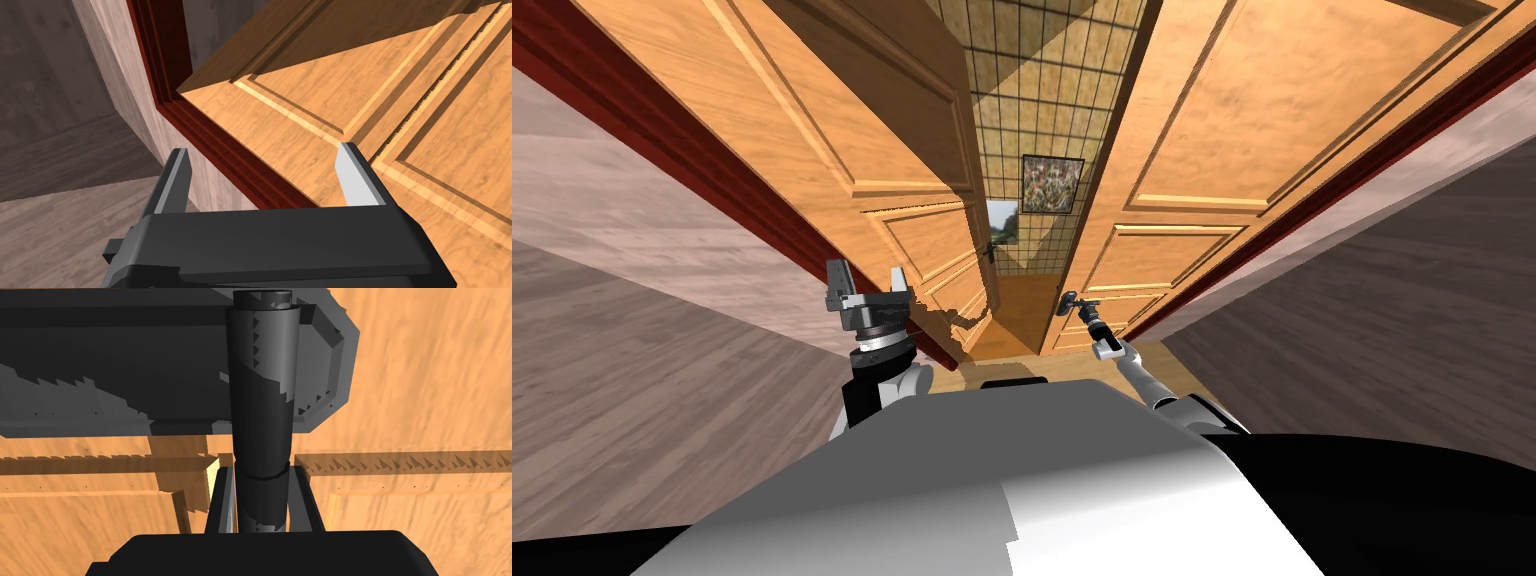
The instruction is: Push the door open
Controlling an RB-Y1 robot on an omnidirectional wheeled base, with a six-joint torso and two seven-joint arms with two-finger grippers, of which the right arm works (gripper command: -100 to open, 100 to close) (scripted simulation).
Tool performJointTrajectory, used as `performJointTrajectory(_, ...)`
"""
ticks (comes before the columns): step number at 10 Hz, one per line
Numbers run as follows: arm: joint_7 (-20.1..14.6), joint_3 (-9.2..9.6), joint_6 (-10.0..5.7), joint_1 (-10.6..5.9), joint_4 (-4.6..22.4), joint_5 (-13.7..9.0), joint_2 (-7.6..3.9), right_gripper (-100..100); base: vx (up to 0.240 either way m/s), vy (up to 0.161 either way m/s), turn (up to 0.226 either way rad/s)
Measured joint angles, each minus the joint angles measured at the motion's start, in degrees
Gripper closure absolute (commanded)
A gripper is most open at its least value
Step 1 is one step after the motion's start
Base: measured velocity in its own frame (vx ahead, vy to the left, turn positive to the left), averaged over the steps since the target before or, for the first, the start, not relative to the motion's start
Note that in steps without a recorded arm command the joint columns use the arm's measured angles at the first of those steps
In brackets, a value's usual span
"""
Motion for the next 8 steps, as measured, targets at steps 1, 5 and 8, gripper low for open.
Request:
performJointTrajectory(1,-0.01,0.01,0.0,0.0,-0.01,0.0,0.01,100,0.0,0.0,0.0)
performJointTrajectory(5,2.14,-1.57,0.2,-1.45,2.81,0.55,2.6,100,0.136,0.014,-0.029)
performJointTrajectory(8,4.07,-3.61,0.18,-3.12,4.01,0.8,4.33,100,0.113,0.007,-0.017)
